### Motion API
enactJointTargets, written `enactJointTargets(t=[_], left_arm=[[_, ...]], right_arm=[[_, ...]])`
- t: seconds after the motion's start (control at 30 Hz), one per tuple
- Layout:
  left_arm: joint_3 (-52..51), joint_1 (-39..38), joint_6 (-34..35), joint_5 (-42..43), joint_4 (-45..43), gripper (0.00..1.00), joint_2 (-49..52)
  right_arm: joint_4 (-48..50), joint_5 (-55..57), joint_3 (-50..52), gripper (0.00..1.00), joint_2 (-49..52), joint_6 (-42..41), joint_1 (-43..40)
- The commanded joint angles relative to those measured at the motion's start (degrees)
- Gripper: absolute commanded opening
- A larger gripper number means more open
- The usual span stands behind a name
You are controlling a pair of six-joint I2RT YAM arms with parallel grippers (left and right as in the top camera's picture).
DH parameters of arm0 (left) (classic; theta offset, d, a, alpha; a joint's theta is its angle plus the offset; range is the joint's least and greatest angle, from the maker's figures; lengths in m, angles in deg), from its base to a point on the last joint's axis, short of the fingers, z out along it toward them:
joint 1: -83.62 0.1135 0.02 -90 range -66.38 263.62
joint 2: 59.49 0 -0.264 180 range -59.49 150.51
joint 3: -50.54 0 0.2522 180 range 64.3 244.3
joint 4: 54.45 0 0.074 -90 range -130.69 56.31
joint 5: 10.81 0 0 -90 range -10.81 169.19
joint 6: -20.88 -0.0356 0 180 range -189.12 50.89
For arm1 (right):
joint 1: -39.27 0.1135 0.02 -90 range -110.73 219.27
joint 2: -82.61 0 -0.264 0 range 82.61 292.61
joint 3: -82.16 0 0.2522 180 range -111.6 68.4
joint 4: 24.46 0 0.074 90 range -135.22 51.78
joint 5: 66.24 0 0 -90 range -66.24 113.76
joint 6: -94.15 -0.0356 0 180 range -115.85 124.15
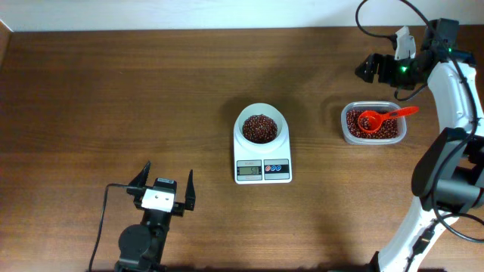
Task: Scoop item into bowl and weigh 50g on scale
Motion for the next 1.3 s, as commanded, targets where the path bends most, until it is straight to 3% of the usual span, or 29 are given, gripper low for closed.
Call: enactJointTargets(t=[0.0,0.9,1.27], left_arm=[[-0.07,0.31,-0.92,-0.20,0.35,0.99,-0.48],[-0.07,0.31,-0.92,-0.20,0.35,0.99,-0.50],[-0.07,0.31,-0.92,-0.20,0.35,0.99,-0.50]], right_arm=[[-0.02,-0.66,0.46,0.99,0.44,0.61,-0.11],[-0.02,-0.66,0.48,0.99,-0.28,0.61,-0.09],[-0.02,-0.68,0.48,0.99,-24.22,0.61,-0.11]])
